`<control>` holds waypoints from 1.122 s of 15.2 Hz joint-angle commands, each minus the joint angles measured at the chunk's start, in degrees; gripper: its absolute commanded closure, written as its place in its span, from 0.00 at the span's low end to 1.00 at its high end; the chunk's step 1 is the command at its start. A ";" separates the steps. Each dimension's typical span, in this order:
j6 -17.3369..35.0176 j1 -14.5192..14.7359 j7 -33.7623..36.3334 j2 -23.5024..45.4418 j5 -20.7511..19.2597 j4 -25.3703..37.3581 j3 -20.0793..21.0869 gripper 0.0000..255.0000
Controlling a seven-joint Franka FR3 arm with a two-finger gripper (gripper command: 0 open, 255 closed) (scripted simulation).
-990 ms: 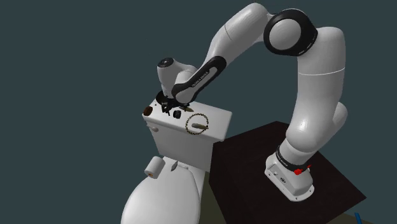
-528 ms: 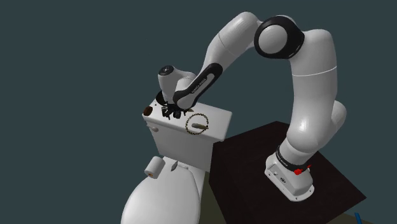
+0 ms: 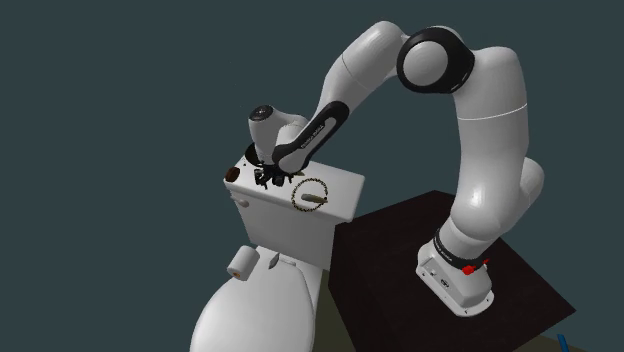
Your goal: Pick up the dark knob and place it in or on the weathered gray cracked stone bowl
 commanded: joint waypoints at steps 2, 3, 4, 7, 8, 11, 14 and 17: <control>0.00 0.00 0.00 0.00 0.00 0.00 0.00 1.00; 0.00 0.00 0.00 0.00 0.00 0.00 0.00 1.00; 0.00 0.00 0.00 0.00 0.00 0.00 0.00 1.00; 0.00 0.00 0.00 0.00 0.00 0.00 0.00 1.00; 0.00 0.00 0.00 0.00 0.00 0.00 0.00 1.00; -0.45 -0.24 -0.33 -0.60 0.43 -0.10 0.33 1.00; -1.87 -0.95 -1.34 -2.38 1.77 -0.30 1.30 1.00; -3.32 -1.62 -2.37 -4.12 3.12 -0.39 2.23 1.00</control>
